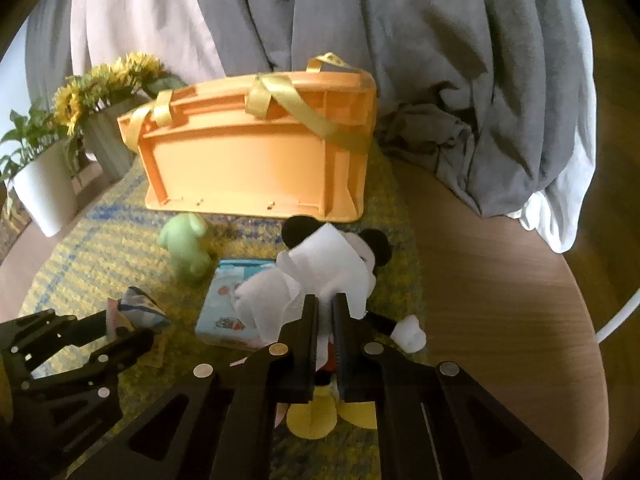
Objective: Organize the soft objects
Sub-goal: 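Grasp the patterned cloth with the left tool while the right tool grasps the white tissue, then carry the cloth and tissue over the crate and release both inside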
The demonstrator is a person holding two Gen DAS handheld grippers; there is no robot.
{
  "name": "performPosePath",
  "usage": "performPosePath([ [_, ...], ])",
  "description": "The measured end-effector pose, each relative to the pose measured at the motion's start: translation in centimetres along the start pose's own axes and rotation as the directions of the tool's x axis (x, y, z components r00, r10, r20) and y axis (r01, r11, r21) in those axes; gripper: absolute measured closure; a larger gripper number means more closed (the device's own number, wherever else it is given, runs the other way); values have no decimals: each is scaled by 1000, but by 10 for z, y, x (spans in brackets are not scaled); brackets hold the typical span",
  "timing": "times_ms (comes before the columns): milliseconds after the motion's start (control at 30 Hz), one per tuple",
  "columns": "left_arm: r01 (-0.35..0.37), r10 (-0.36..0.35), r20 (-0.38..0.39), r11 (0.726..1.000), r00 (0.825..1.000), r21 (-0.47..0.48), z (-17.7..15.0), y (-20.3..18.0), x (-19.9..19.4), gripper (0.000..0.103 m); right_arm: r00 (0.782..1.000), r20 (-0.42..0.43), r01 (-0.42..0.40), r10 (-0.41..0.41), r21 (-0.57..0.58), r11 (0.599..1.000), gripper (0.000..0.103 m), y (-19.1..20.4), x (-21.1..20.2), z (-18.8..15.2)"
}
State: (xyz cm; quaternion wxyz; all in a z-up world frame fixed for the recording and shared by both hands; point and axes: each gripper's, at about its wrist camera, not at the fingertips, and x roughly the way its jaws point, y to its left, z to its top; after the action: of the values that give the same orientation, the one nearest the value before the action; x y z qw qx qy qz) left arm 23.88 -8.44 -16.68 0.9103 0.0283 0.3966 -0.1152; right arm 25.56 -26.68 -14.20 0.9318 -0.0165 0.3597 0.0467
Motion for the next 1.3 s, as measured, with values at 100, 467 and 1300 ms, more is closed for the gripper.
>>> performPosePath([
  [100,5,-5,28,1000,1000,-1,5,0,-9,71,1000,23,-6,6,10,1000,95,-1,-11,4],
  [467,10,-7,150,1000,989,-18,35,6,-50,71,994,104,-38,34,35,999,95,3,-44,26],
  [1300,-8,-1,444,1000,896,19,119,21,-115,71,928,370,-67,51,32,997,95,21,-98,101],
])
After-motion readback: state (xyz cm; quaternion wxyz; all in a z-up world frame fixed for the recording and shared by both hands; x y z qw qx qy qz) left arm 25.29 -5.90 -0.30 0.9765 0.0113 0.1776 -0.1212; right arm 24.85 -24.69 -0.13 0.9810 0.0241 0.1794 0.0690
